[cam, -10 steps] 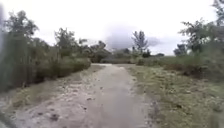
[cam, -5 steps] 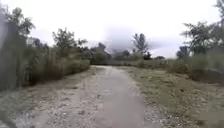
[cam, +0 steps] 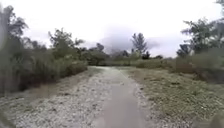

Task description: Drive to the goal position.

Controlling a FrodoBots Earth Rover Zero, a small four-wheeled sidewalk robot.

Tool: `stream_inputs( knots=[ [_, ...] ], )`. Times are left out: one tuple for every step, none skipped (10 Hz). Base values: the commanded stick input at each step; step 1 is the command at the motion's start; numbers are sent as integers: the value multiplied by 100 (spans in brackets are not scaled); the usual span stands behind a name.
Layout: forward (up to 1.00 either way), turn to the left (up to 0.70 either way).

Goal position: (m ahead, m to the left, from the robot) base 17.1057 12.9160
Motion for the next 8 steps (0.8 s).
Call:
stream_inputs(
  knots=[
    [69, 0],
    [69, 0],
    [69, 0],
    [69, 0],
    [69, 0],
    [69, 0],
    [69, 0],
    [69, 0]
  ],
)
